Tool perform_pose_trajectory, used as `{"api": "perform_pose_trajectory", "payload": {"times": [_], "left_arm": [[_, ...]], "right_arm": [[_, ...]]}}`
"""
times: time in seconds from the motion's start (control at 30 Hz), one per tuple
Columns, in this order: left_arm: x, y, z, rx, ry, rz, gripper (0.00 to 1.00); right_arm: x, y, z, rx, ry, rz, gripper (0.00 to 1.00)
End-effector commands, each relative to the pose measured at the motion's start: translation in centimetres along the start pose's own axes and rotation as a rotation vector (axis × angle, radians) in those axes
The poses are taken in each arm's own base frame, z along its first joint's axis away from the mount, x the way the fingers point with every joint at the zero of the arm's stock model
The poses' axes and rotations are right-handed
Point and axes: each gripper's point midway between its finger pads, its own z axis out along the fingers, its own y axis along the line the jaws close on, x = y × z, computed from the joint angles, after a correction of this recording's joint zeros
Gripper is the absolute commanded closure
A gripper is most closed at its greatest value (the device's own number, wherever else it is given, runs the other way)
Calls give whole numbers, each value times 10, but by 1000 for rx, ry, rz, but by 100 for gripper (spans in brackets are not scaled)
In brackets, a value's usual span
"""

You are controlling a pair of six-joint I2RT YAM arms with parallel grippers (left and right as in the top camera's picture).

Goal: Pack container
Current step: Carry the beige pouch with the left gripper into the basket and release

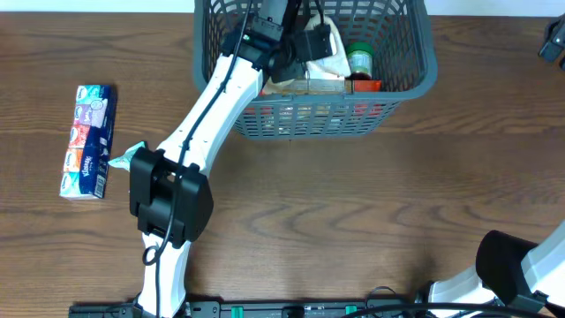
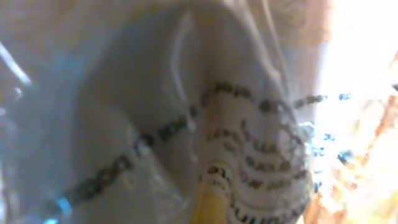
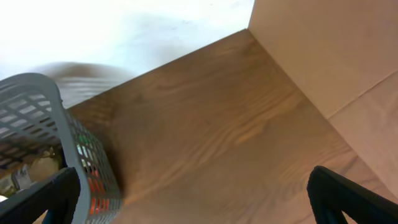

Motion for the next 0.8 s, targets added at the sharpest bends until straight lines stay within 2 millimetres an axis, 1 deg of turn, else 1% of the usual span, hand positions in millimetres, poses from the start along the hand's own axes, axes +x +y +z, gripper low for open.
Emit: {"api": "perform_pose_trajectory", "payload": {"times": [0.0,0.1,0.13,0.17,0.2,0.27,0.3,0.4,0.47,0.53,0.6,0.67,0.77], "left_arm": [[3,7,-13,-1,-4,-8,94],[13,4,-13,22,22,-49,93],[17,4,-13,26,29,-63,88],[20,3,-14,32,37,-73,65],[23,3,-14,37,45,-93,39],[27,-1,-14,51,60,-119,21],[30,-3,-15,62,68,-121,16],[33,-9,-17,83,85,-122,7],[33,-9,-22,85,87,-123,0],[28,-5,-33,67,73,-121,1],[18,8,-55,16,39,-121,1],[8,28,-83,-78,7,-143,2],[-2,59,-134,-239,-28,-148,2]], "right_arm": [[2,-2,-2,-1,7,15,1],[3,-2,-2,0,11,15,1],[3,-2,-2,0,12,15,1],[3,-2,-2,0,12,15,1],[3,-2,-2,0,12,15,1],[3,-2,-2,0,12,15,1],[3,-2,-2,0,12,15,1],[3,-2,-2,0,12,15,1],[4,-2,-2,0,14,14,1],[4,-2,-2,0,15,14,1],[4,-2,-2,1,16,14,1],[4,-2,-2,1,16,14,1],[5,-3,-2,1,17,14,1]]}}
